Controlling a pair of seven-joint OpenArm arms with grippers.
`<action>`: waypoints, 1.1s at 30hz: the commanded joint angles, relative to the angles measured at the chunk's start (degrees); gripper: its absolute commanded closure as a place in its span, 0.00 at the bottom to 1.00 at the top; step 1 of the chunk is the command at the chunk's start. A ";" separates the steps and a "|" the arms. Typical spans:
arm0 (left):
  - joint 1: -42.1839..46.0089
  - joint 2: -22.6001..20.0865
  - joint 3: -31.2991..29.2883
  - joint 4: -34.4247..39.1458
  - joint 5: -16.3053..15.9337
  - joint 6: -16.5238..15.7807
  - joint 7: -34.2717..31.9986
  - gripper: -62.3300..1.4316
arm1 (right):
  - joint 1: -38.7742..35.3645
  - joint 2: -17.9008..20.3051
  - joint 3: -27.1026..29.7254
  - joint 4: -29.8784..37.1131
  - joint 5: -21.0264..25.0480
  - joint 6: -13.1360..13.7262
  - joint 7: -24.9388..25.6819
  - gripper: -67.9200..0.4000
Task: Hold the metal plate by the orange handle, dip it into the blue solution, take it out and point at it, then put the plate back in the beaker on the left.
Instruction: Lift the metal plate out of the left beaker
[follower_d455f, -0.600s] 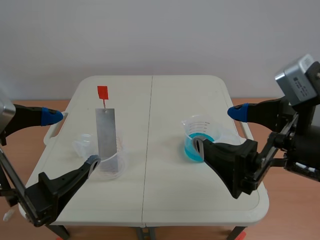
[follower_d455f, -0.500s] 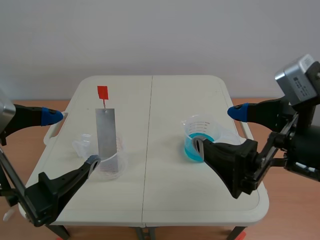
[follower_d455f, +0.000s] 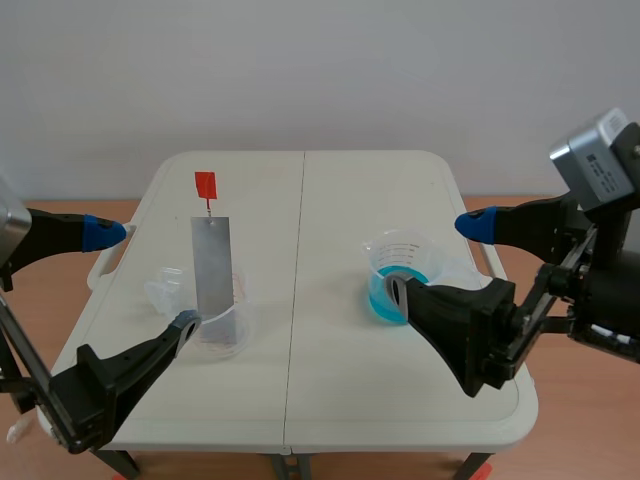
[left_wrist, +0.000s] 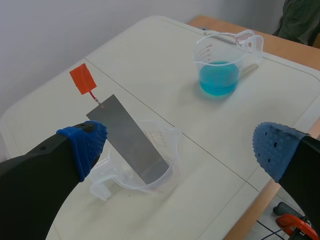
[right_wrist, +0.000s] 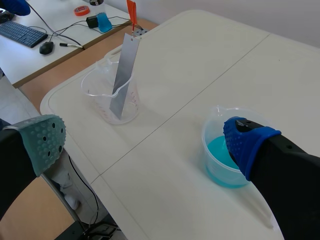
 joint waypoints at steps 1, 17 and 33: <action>0.31 0.13 -0.26 1.29 -0.50 0.31 -0.61 0.00 | 0.83 -0.02 0.39 0.37 0.83 0.04 1.64 0.02; 0.33 0.11 -0.28 1.29 -0.48 0.35 1.16 0.77 | 6.32 -0.02 0.28 0.26 0.85 0.44 2.45 0.02; 12.63 -0.22 -2.10 1.29 2.71 11.87 1.09 0.95 | 24.28 -6.19 -11.04 -9.57 0.85 -2.73 -7.48 0.02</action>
